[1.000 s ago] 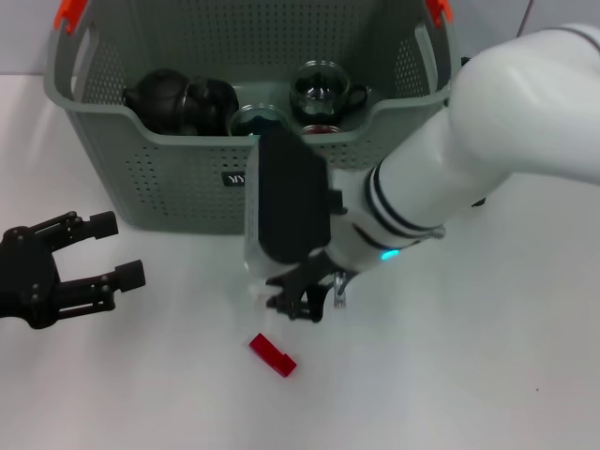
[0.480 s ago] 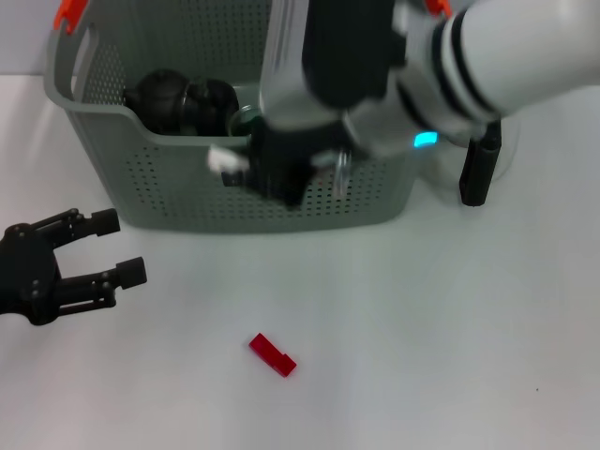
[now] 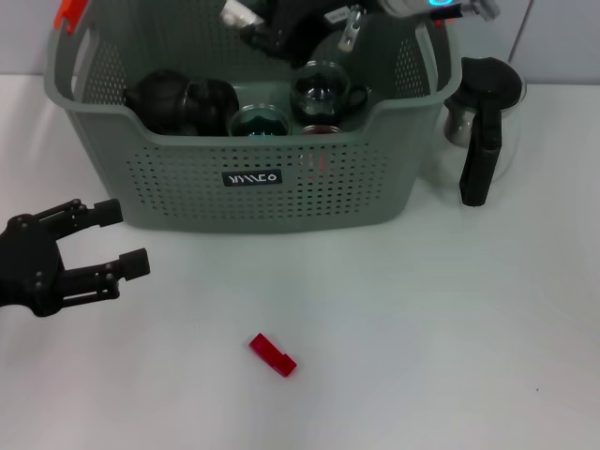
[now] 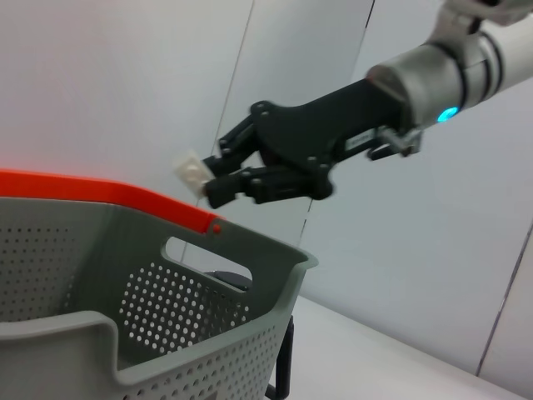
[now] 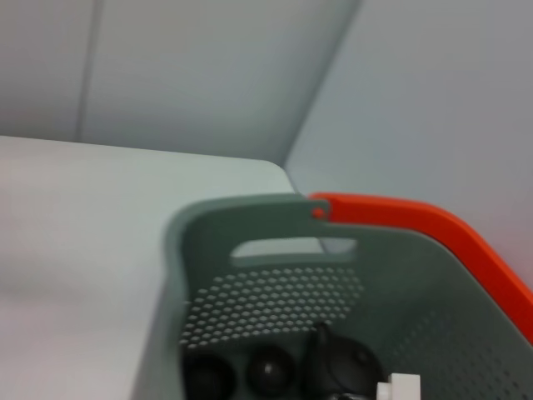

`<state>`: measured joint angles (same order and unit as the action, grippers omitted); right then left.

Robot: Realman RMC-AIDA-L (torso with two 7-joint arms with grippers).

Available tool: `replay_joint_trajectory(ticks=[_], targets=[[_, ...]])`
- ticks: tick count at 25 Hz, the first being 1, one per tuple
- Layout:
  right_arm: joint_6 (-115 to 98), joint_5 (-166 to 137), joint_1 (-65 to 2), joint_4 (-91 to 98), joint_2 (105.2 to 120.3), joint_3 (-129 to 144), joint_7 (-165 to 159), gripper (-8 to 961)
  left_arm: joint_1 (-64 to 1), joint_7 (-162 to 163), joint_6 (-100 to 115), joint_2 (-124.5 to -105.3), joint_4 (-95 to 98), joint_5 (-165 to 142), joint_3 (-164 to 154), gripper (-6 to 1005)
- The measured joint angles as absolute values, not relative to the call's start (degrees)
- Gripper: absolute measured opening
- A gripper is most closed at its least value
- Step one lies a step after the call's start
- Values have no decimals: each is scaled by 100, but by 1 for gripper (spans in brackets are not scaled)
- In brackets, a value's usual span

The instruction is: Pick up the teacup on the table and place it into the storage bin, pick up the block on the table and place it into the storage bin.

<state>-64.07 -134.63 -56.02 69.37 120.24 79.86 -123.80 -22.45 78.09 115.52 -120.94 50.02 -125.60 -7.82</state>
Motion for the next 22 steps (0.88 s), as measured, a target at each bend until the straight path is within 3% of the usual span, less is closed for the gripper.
replay_joint_trajectory(ticks=[8, 19, 22], targets=[[-5850, -13728, -5957, 5944, 11995, 7634, -12199, 188, -2294, 7822, 11538, -12087, 4997, -12559, -817, 893], [-5763, -13407, -5466, 6648, 12030, 7604, -12278, 416, -2496, 7969, 11502, -12024, 4998, -12605, -903, 892], [-6133, -12895, -4984, 7408, 12032, 7633, -12334, 565, -2556, 7919, 11491, -12017, 5031, -12608, -1036, 894]])
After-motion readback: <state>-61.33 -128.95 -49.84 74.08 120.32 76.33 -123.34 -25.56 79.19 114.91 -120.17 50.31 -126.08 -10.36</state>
